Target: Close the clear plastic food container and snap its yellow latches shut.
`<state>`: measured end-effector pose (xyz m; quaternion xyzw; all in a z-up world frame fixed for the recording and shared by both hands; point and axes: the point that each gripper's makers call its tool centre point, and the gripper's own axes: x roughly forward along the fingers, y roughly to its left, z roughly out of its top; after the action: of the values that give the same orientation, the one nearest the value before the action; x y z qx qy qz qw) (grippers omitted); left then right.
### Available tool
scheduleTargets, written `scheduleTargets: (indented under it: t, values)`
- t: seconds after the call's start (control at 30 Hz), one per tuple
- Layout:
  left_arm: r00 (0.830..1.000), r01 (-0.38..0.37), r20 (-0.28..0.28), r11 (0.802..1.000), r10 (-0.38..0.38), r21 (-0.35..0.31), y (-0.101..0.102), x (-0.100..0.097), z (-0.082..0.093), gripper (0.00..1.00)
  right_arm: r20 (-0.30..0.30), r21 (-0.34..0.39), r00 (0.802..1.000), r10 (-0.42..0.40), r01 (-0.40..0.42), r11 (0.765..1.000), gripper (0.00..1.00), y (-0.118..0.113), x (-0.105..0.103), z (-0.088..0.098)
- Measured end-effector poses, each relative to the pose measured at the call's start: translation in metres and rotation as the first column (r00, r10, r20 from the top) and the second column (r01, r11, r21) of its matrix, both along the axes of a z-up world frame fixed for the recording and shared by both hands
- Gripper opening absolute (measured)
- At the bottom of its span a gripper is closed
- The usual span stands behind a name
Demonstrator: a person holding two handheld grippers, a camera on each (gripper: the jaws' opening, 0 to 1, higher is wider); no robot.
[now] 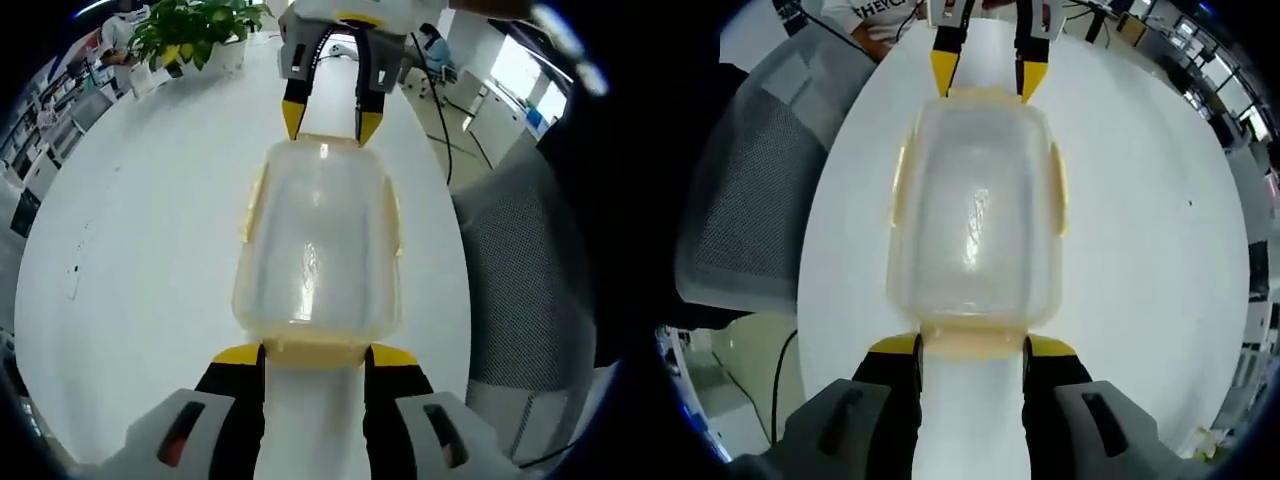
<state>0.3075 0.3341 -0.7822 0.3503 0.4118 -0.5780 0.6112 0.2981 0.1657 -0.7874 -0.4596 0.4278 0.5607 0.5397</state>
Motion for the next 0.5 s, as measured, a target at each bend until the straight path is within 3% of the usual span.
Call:
scheduleTargets:
  t: [0.27,0.5]
  values:
    - [1.000,-0.001,-0.001,1.000,0.001,0.002,-0.0018,-0.0003,-0.0040,0.33,-0.004,0.012,1.000,-0.006,0.006,1.000,0.36,-0.0008,0.0012,-0.0026]
    - [1.000,0.013,-0.012,1.000,-0.013,-0.008,-0.0027,0.0003,-0.0067,0.33,-0.023,0.071,1.000,-0.018,0.020,0.997,0.36,-0.0011,0.0011,-0.0069]
